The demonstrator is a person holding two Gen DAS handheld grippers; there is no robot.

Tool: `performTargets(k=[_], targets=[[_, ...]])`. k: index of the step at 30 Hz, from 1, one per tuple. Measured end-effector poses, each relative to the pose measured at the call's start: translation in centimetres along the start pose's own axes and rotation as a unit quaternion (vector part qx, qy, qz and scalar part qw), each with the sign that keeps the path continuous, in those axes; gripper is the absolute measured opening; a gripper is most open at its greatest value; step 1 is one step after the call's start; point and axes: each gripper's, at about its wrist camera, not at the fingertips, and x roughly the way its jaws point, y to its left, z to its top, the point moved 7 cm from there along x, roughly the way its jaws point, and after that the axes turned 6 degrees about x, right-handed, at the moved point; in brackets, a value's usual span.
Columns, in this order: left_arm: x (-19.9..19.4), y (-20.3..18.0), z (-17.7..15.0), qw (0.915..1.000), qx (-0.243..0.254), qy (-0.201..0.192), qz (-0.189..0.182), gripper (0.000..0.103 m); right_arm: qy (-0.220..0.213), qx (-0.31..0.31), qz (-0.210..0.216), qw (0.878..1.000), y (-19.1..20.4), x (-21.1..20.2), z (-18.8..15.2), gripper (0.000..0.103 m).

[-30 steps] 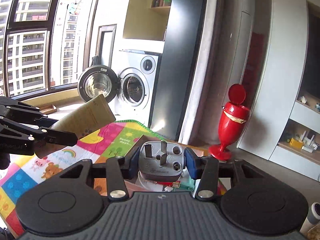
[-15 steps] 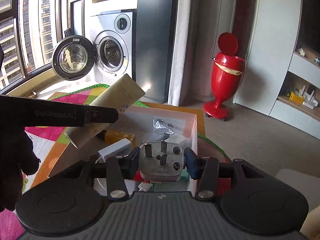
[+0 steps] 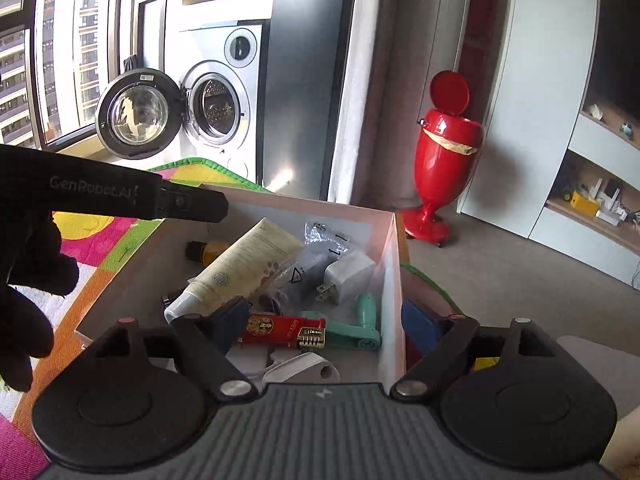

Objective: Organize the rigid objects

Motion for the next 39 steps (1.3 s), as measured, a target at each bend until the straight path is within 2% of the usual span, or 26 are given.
performTargets(k=[4,8,10,13,17,20,22,24,26,28,32,39], targets=[[-4.9,0.2,-2.3,0.999,0.017,-0.001,0.042,0.028,-0.022,0.006,-0.016,1.0,0.3,-3.1,-0.5,0.099],[-8.8,0.0,-7.0,0.9947,0.056,0.028,0.081,0.028,-0.027,0.005,-0.029,0.999,1.4,-5.5,-2.8,0.1],[-9.9,0.1,-9.7,0.9906,0.074,0.062,0.096,0.028,-0.012,0.007,-0.028,1.0,2.1,-5.9,-4.3,0.103],[-11.0,1.0,-12.9,0.9856,0.072,0.095,0.121,0.028,0.029,0.007,-0.014,0.999,3.6,-5.3,-6.9,0.103],[-10.9,1.5,-15.2,0.9825,0.056,0.124,0.127,0.028,0.069,0.004,-0.02,0.997,4.6,-3.5,-9.2,0.103],[-10.7,1.4,-15.5,0.9844,0.043,0.113,0.127,0.029,0.109,0.016,-0.028,0.994,4.6,-1.9,-10.9,0.103],[-10.2,0.9,-15.5,0.9853,0.037,0.113,0.122,0.039,0.108,0.041,-0.021,0.993,4.0,-1.8,-11.0,0.103],[-9.8,0.2,-15.6,0.9872,0.037,0.109,0.11,0.062,0.118,0.058,-0.01,0.991,3.6,-1.6,-11.2,0.103],[-9.5,-0.5,-15.8,0.9877,0.045,0.106,0.106,0.075,0.117,0.063,-0.006,0.991,3.4,-1.6,-11.3,0.103],[-9.1,-0.9,-15.8,0.9872,0.046,0.095,0.119,0.077,0.109,0.063,-0.007,0.992,3.5,-1.6,-11.4,0.103],[-9.0,-0.5,-15.5,0.9884,0.009,0.064,0.138,0.076,0.104,0.062,-0.003,0.993,3.4,-1.4,-11.3,0.103],[-8.3,-0.6,-15.4,0.9812,0.025,0.059,0.182,0.076,0.058,0.073,-0.016,0.996,3.5,-1.6,-11.7,0.103]])
